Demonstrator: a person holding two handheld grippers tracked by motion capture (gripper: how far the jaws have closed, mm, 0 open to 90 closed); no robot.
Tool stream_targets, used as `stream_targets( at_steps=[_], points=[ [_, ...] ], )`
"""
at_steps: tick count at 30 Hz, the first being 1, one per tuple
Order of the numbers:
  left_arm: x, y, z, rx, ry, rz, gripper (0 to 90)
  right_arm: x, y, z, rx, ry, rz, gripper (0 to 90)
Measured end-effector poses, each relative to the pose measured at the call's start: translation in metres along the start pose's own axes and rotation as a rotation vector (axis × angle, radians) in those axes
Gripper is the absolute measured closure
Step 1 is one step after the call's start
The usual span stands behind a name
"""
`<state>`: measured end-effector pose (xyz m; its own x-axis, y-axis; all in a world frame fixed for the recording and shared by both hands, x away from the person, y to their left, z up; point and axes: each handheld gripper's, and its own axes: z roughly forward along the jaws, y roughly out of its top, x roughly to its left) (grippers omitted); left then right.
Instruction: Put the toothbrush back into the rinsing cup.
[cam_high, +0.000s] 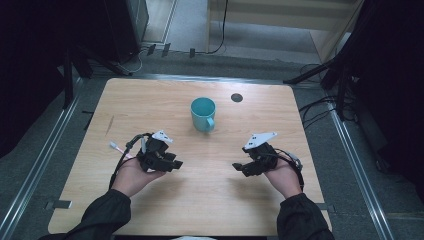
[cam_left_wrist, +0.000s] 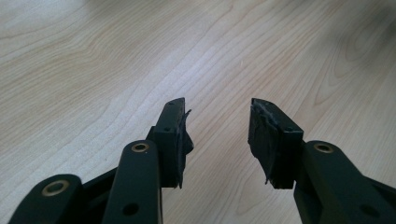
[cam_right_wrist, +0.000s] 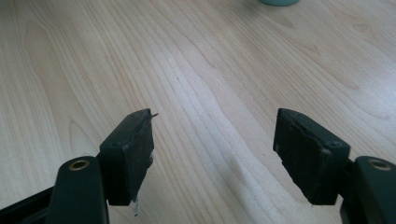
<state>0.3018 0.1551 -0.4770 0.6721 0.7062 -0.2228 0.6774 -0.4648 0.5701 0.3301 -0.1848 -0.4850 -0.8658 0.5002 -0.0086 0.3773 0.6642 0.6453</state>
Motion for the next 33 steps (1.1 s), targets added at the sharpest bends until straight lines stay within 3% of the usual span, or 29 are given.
stream_targets(
  at_steps=[10, 12, 19, 24, 33],
  points=[
    [0.005, -0.001, -0.003, -0.008, 0.006, -0.029, 55.5, -0.001, -0.001, -0.002, -0.006, -0.011, -0.017, 27.8],
    [0.008, -0.001, -0.004, -0.015, -0.004, -0.062, 55.8, -0.002, 0.000, -0.002, -0.013, -0.014, -0.015, 27.4],
    [0.015, -0.005, -0.013, -0.026, 0.023, -0.080, 58.4, -0.002, 0.002, 0.000, -0.006, -0.007, -0.026, 27.3],
    [0.023, -0.007, -0.018, -0.034, 0.048, -0.121, 60.3, -0.003, 0.004, 0.002, -0.015, -0.003, -0.026, 26.9],
    [0.038, -0.013, -0.024, -0.023, 0.082, -0.159, 65.7, -0.004, 0.007, 0.004, -0.011, 0.004, -0.028, 26.8]
  ],
)
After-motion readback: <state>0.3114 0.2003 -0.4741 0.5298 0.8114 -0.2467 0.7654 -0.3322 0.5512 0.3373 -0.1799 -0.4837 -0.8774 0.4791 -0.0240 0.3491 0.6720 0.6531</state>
